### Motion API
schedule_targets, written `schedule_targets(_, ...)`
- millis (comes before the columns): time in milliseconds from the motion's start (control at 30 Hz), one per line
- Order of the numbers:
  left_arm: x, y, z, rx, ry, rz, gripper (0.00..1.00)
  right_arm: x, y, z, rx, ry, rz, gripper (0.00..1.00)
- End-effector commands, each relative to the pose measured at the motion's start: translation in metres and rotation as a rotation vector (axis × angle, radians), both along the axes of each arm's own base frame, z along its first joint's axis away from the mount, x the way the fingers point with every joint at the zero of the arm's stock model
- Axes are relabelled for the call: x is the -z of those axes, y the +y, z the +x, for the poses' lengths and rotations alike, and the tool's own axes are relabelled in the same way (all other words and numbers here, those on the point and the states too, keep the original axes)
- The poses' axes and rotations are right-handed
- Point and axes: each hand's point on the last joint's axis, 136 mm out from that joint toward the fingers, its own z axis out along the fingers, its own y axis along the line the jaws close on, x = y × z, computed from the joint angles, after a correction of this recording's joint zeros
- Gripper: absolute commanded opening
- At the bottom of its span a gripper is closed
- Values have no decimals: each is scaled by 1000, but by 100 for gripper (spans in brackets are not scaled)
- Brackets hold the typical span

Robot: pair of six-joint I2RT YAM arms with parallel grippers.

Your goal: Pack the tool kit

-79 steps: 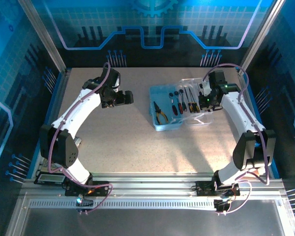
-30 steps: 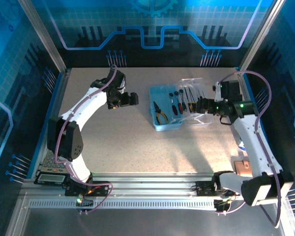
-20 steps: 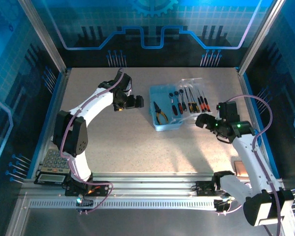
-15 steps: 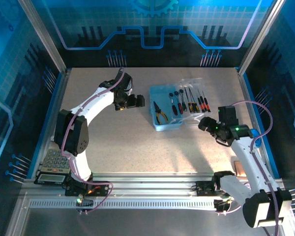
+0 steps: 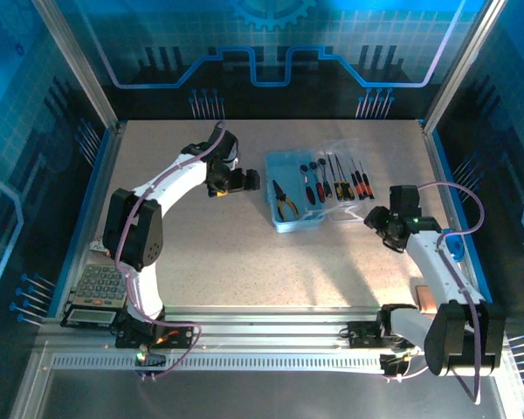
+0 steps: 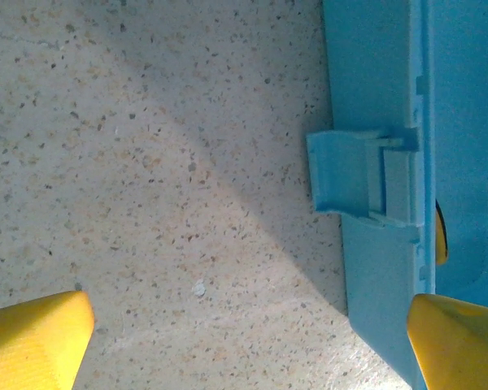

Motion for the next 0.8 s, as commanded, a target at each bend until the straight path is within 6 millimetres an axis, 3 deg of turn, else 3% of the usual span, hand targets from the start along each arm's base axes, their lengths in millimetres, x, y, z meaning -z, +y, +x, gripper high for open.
schedule_targets(0,-7,-10,8,30,-13,-28,99,5,-11,15,54,-30,-13,62)
schedule_targets(367,0,-14,12,30,12,-36,99,23,-20,39,85,-48,-7,53)
schedule_targets(767,2,-16,11,31,26,-39,99,49,-11,51,84,-29,58,38)
